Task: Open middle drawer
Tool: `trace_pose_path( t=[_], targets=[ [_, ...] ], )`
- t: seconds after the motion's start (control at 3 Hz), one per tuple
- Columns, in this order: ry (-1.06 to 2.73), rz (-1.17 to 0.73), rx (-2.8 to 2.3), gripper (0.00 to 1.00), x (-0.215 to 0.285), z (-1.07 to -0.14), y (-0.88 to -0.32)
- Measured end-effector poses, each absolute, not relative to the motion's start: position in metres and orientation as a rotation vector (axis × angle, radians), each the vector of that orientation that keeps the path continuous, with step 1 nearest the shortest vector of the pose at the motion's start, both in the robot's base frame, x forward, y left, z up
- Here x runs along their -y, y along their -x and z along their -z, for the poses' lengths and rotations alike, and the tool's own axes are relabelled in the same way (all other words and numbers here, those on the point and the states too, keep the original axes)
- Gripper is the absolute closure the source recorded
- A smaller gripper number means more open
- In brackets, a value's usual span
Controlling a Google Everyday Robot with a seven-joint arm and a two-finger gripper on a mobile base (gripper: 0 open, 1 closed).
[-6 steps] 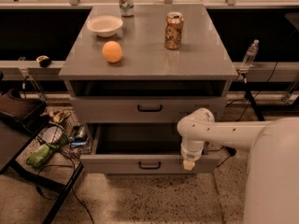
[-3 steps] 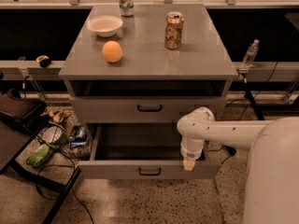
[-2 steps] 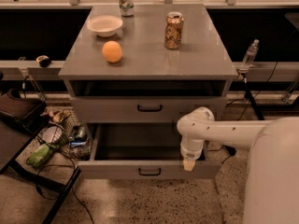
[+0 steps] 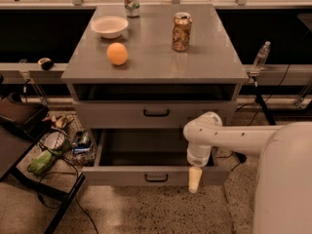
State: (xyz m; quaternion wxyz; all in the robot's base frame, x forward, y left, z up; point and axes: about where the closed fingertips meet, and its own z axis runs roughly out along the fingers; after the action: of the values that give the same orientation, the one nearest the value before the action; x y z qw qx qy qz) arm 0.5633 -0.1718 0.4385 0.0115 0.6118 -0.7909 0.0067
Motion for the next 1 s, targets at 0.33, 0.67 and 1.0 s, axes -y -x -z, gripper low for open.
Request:
trace_pose_path(
  t=[0.33,0.67,1.0],
  targets=[
    [-1.909,-0.017,2.466,0.00,0.172,-0.437,-0.560],
    [-1.914,0.020,2.461,0.00,0.175,-0.426,-0.529],
    [-1.883,0.088,2.477,0.19,0.173,-0.422,-0.470]
  ],
)
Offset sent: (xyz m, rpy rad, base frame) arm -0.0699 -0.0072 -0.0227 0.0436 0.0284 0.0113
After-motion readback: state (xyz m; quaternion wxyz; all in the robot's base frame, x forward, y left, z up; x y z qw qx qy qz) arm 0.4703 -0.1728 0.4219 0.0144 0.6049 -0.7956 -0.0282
